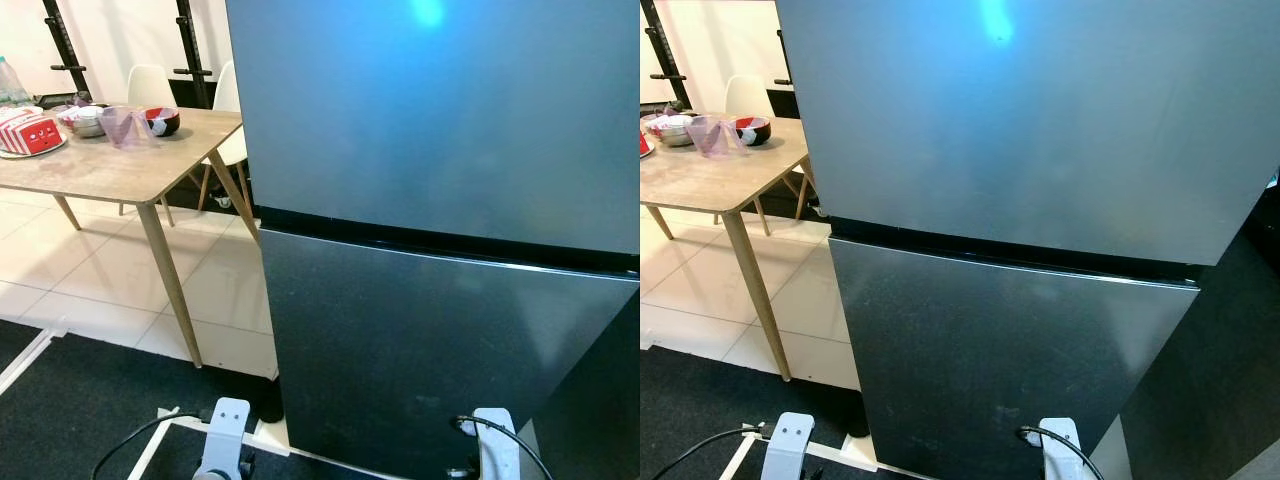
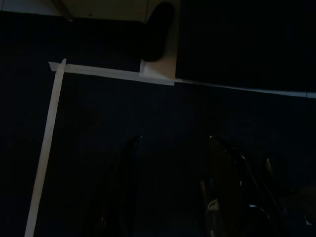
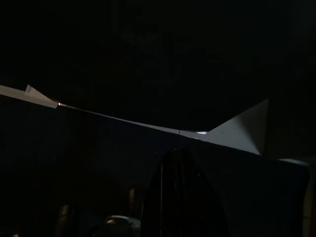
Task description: Restocking fridge
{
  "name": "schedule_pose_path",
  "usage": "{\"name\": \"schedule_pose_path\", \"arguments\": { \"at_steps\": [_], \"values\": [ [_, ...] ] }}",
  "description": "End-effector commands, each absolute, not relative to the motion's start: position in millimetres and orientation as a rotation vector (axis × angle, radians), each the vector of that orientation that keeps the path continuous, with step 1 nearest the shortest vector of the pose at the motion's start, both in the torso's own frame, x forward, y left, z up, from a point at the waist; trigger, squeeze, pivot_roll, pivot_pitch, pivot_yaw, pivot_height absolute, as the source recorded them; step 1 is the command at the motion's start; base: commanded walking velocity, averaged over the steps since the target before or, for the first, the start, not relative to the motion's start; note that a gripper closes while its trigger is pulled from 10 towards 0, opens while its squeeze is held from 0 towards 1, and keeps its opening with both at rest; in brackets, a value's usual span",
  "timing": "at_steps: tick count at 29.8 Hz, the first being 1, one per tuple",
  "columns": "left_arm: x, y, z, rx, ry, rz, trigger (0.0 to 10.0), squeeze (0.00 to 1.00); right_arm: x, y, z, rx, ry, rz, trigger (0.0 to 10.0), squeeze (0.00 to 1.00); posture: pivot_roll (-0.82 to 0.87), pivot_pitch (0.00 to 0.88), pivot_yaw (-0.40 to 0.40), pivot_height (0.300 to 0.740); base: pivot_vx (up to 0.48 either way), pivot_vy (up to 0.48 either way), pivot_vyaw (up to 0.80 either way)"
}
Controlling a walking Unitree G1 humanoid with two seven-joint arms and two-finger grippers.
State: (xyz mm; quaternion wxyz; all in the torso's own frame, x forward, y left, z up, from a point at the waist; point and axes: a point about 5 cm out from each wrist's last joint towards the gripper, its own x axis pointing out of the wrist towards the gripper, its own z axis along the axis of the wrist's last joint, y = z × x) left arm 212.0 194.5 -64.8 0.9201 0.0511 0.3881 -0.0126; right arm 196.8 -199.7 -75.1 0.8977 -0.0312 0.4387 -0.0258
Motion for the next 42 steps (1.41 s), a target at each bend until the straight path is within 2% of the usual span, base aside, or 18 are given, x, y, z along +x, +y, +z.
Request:
{"name": "schedule_pose_path", "arguments": {
  "at_steps": [1, 10, 27, 42],
  "values": [
    [213.9, 194.4, -63.6, 0.103, 0.786, -0.022, 10.0, 0.0, 203.1, -200.2, -71.3, -0.061, 0.879, -0.058, 10.0, 0.0, 0.03, 0.0, -0.024, 0.74, 0.0, 0.0, 0.0],
    [221.2, 187.5, -59.7, 0.091, 0.754, -0.018, 10.0, 0.0, 212.6, -202.3, -65.8, -0.062, 0.863, -0.056, 10.0, 0.0, 0.05, 0.0, -0.055, 0.74, 0.0, 0.0, 0.0],
    [210.5, 178.9, -66.2, 0.111, 0.768, -0.059, 10.0, 0.0, 218.0, -200.2, -62.9, -0.08, 0.852, -0.034, 10.0, 0.0, 0.02, 0.0, -0.051, 0.74, 0.0, 0.0, 0.0],
    [208.2, 172.5, -68.4, 0.111, 0.778, -0.077, 10.0, 0.0, 204.7, -207.1, -69.0, -0.1, 0.878, -0.031, 10.0, 0.0, 0.0, 0.0, -0.051, 0.74, 0.0, 0.0, 0.0]
  ]
}}
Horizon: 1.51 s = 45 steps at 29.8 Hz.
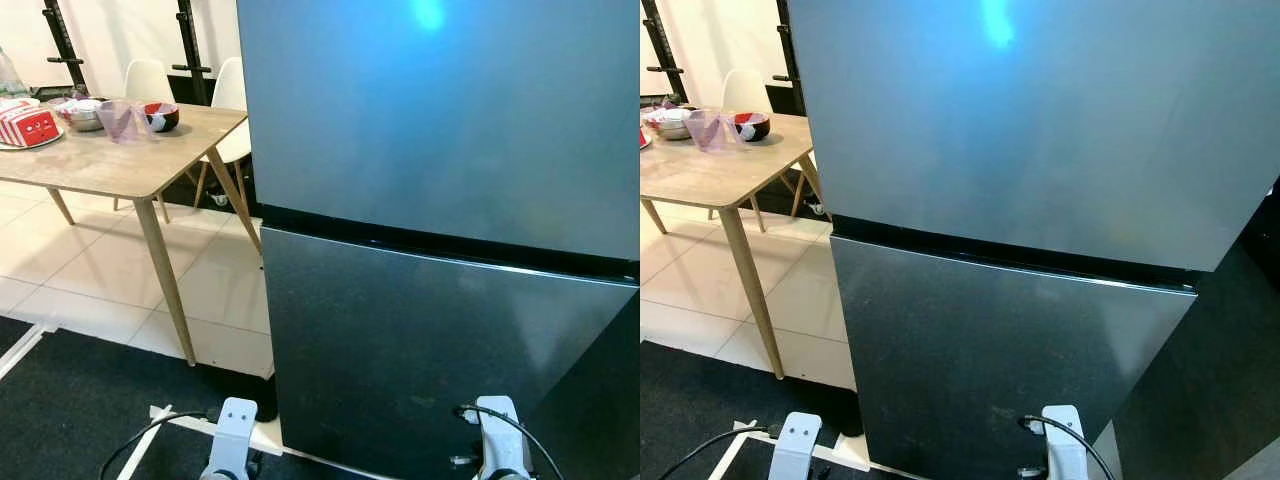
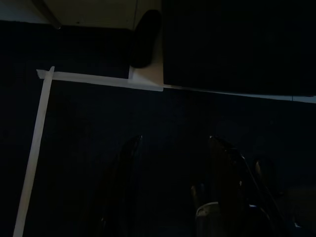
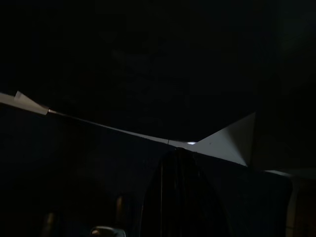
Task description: Restocking fridge
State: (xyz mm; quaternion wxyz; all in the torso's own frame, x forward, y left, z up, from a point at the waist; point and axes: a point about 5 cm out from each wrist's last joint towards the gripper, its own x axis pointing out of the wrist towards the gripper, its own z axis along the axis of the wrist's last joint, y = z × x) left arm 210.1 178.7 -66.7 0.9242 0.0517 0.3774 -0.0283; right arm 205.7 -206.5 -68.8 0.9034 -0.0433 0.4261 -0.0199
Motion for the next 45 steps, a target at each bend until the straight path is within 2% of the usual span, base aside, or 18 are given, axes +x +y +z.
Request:
{"name": "schedule_pose_path", "arguments": {
  "at_steps": [1, 23, 45],
  "values": [
    [208.2, 172.5, -68.4, 0.111, 0.778, -0.077, 10.0, 0.0, 204.7, -207.1, -69.0, -0.1, 0.878, -0.031, 10.0, 0.0, 0.0, 0.0, -0.051, 0.74, 0.0, 0.0, 0.0],
    [193.5, 169.5, -76.3, 0.126, 0.811, -0.099, 10.0, 0.0, 190.3, -191.3, -78.4, -0.103, 0.894, -0.003, 10.0, 0.0, 0.02, 0.0, -0.044, 0.74, 0.0, 0.0, 0.0],
    [185.7, 168.9, -80.4, 0.144, 0.833, -0.112, 10.0, 0.0, 185.6, -191.5, -80.9, -0.097, 0.909, -0.013, 10.0, 0.0, 0.02, 0.0, -0.042, 0.74, 0.0, 0.0, 0.0]
  ]
}}
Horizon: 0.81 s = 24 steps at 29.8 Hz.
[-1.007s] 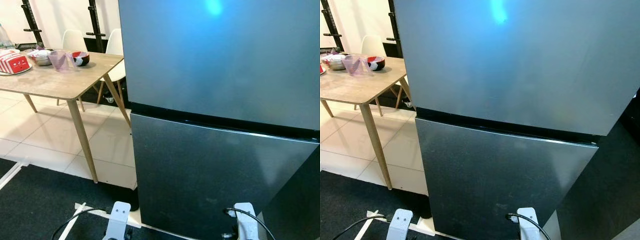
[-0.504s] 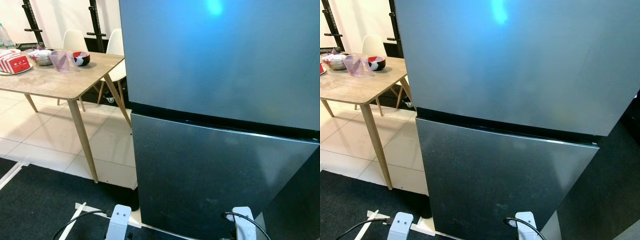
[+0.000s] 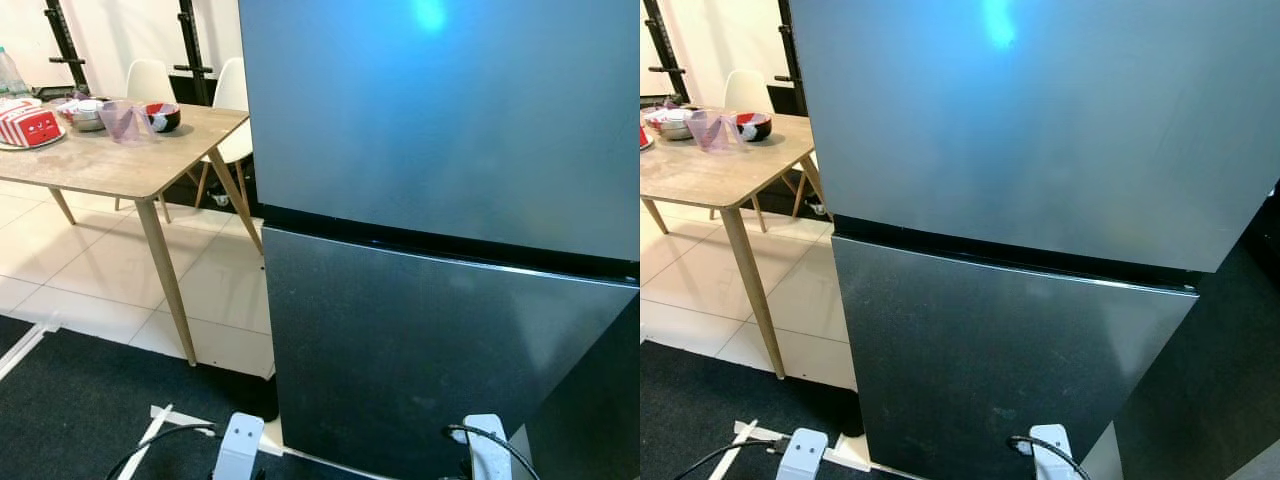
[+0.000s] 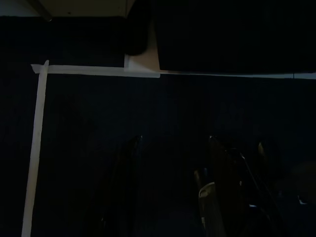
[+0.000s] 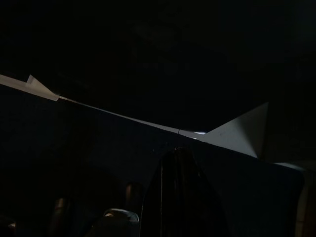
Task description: Restocking fridge
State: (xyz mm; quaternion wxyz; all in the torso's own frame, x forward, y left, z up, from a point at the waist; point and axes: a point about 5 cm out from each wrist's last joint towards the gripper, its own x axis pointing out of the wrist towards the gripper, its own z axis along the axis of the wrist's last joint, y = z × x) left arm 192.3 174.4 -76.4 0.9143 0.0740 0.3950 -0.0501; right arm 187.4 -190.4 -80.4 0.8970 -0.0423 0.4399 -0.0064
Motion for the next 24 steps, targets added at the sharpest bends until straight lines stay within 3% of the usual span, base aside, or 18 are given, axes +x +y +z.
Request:
{"name": "schedule_pose_path", "arguments": {
  "at_steps": [1, 24],
  "values": [
    [185.5, 169.1, -80.4, 0.144, 0.833, -0.111, 10.0, 0.0, 185.2, -191.7, -81.1, -0.097, 0.91, -0.014, 10.0, 0.0, 0.02, 0.0, -0.042, 0.74, 0.0, 0.0, 0.0],
    [179.5, 165.2, -83.5, 0.135, 0.847, -0.116, 10.0, 0.0, 180.1, -186.8, -84.3, -0.094, 0.928, -0.008, 10.0, 0.0, 0.02, 0.0, -0.038, 0.74, 0.0, 0.0, 0.0]
  ]
}}
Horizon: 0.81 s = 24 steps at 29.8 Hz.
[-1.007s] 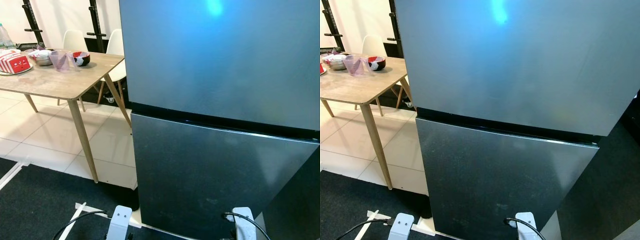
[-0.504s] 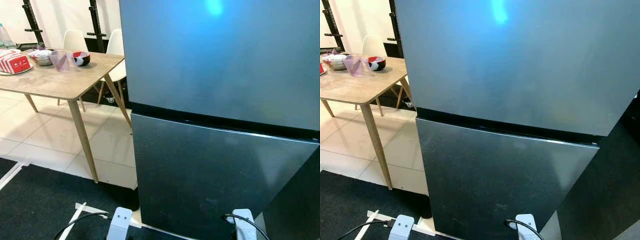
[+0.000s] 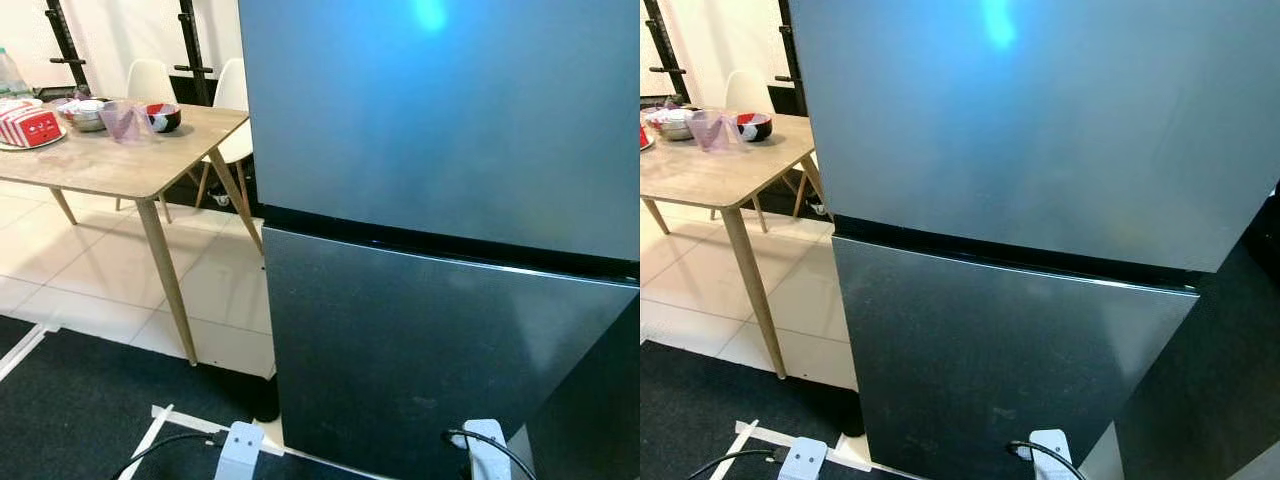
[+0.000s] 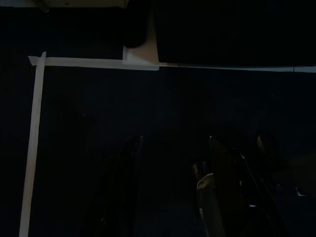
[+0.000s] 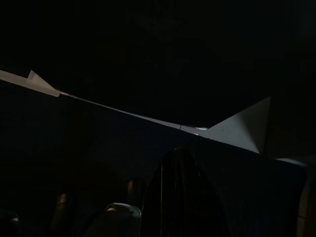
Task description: Restocking fridge
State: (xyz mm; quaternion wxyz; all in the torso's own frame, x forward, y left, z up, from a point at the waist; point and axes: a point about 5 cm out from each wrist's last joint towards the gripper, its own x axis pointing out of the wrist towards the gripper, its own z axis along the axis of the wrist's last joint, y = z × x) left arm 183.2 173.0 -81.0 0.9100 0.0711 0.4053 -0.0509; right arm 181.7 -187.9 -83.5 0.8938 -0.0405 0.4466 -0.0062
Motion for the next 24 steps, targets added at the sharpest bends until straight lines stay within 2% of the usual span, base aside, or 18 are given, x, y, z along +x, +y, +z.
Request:
{"name": "schedule_pose_path", "arguments": {
  "at_steps": [1, 24],
  "values": [
    [179.5, 164.6, -83.5, 0.136, 0.847, -0.119, 10.0, 0.0, 180.1, -186.5, -84.3, -0.092, 0.928, -0.01, 10.0, 0.0, 0.02, 0.0, -0.037, 0.74, 0.0, 0.0, 0.0],
    [173.5, 165.2, -86.1, 0.157, 0.862, -0.143, 10.0, 0.0, 172.5, -186.4, -87.7, -0.094, 0.942, -0.012, 10.0, 0.0, 0.01, 0.0, -0.03, 0.74, 0.0, 0.0, 0.0]
  ]
}}
